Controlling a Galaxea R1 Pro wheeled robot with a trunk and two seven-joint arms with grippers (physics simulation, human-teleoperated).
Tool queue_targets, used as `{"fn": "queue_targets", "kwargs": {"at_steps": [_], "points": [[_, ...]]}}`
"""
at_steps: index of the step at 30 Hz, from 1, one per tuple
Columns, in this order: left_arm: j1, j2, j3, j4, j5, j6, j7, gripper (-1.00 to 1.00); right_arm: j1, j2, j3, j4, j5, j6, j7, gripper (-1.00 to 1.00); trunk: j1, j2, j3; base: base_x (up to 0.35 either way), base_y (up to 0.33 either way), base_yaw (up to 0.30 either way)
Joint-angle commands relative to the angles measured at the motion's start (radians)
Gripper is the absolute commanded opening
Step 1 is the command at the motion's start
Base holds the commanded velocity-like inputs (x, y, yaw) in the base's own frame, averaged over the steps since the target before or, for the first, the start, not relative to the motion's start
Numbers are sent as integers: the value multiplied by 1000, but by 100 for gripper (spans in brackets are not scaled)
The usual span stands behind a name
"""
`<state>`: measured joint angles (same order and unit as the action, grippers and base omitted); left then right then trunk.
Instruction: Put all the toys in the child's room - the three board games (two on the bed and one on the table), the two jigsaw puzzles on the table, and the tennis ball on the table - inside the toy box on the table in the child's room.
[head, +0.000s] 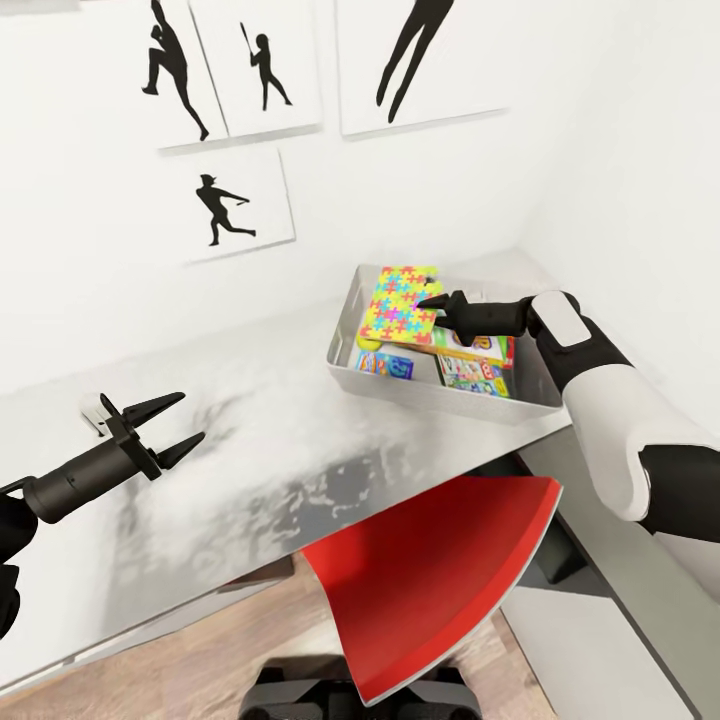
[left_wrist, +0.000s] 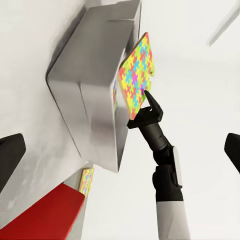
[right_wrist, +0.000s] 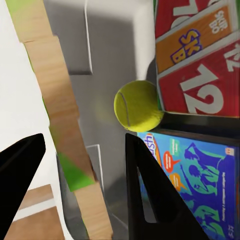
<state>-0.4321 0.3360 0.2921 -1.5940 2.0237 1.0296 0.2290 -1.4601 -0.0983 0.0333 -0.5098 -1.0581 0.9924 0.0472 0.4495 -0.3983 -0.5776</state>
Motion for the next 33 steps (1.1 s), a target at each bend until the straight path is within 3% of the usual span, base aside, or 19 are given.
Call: {"fn": "queue_targets", "kwargs": {"at_steps": [1, 19, 33], "points": [[-1, 0, 1, 0, 10, 3, 11, 100, -1, -1, 3, 0, 2, 2, 5, -100, 0, -2, -3, 0, 0, 0], [-2, 0, 1, 1, 9, 2, 16, 100, 0, -11, 2, 0, 1, 2, 4, -100, 0, -2, -29, 0, 0, 0], [-2, 0, 1, 1, 8, 2, 18, 100, 0, -2, 5, -1, 1, 2, -37, -100, 0, -2, -38, 0, 0, 0]]}}
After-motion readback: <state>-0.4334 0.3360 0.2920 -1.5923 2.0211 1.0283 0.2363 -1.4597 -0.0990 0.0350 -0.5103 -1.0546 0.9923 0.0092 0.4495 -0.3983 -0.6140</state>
